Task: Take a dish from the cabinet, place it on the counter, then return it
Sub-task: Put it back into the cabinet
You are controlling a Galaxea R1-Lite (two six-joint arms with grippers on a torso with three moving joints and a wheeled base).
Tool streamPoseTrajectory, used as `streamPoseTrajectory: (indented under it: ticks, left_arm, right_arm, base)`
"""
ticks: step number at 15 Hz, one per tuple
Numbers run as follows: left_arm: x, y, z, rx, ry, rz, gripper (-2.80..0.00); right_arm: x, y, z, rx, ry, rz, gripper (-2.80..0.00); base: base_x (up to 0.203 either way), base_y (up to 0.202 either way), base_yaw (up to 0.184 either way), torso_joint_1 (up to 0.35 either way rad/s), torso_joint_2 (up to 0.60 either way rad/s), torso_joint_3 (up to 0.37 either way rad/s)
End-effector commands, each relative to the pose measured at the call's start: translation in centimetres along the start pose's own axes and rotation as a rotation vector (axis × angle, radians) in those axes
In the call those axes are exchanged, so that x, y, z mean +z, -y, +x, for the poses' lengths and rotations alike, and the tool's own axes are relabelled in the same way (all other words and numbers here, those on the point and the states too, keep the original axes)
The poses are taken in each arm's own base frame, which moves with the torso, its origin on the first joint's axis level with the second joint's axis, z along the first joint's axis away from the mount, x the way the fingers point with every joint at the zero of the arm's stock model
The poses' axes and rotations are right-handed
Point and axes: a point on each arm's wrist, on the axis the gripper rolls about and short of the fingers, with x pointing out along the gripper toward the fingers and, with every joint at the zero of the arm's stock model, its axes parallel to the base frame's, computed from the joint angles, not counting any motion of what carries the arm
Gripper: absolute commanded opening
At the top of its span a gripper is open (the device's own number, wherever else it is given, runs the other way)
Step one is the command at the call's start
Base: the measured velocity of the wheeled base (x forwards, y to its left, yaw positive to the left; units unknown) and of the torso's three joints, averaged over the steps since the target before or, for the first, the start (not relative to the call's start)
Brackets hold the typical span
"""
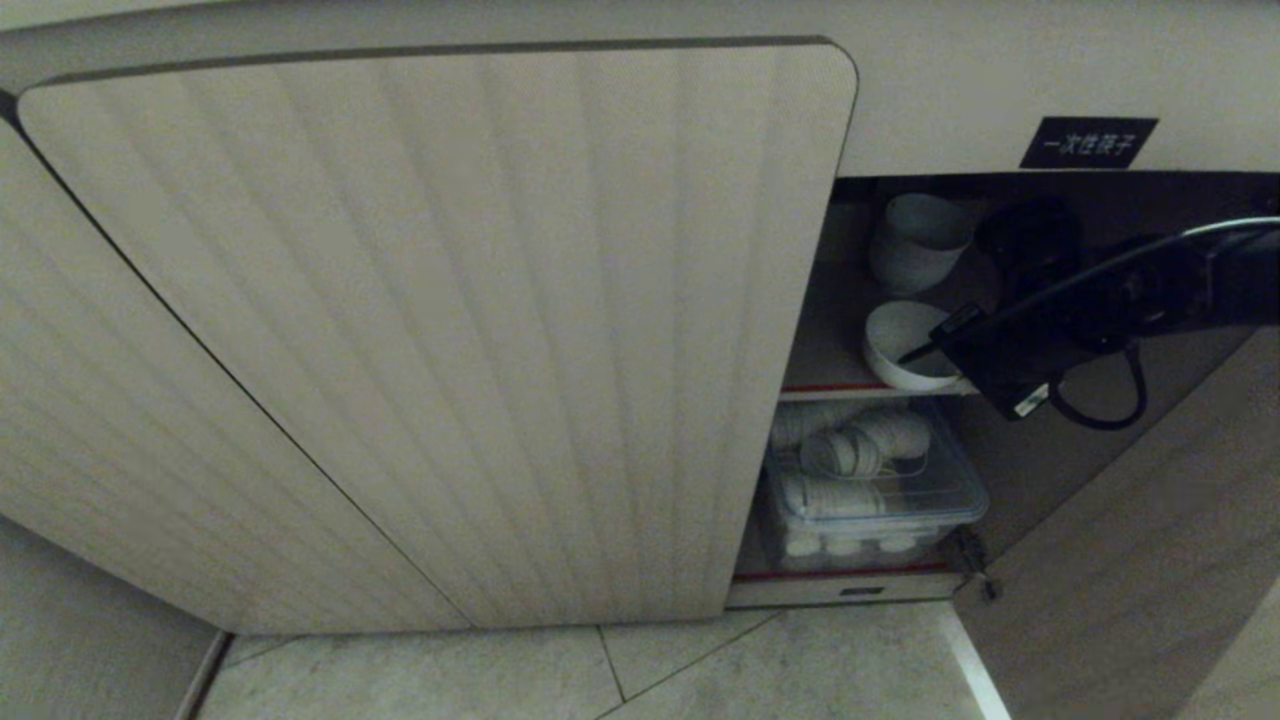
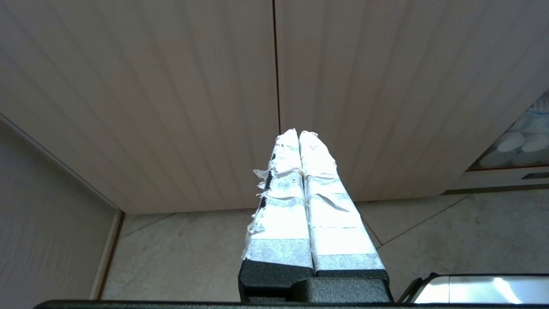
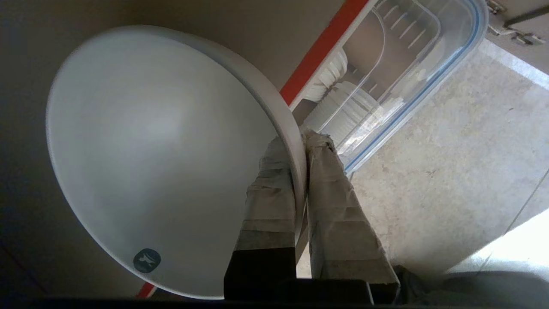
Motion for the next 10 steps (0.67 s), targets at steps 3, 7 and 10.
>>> streamPoseTrajectory:
  ticks: [3,7,10]
  left_arm:
    - [0.00,0.00,0.00,0.000,0.000,0.000,-2.80]
    - [0.00,0.00,0.00,0.000,0.000,0.000,-2.80]
    - [0.00,0.00,0.00,0.000,0.000,0.000,-2.80]
  right_arm:
    - [0.22,-0.47,0.45,0.008,0.007,0.015,-2.80]
    - [0.61,-0.75,0.65,0.017,0.017,0.021,-2.80]
    - [0.54,-0.74,0.93,0.014,0.015,0.040,-2.80]
  base:
    - [0.000,0.000,0.000,0.000,0.00,0.000]
    - [0.000,0.000,0.000,0.000,0.00,0.000]
    - [0.000,0.000,0.000,0.000,0.00,0.000]
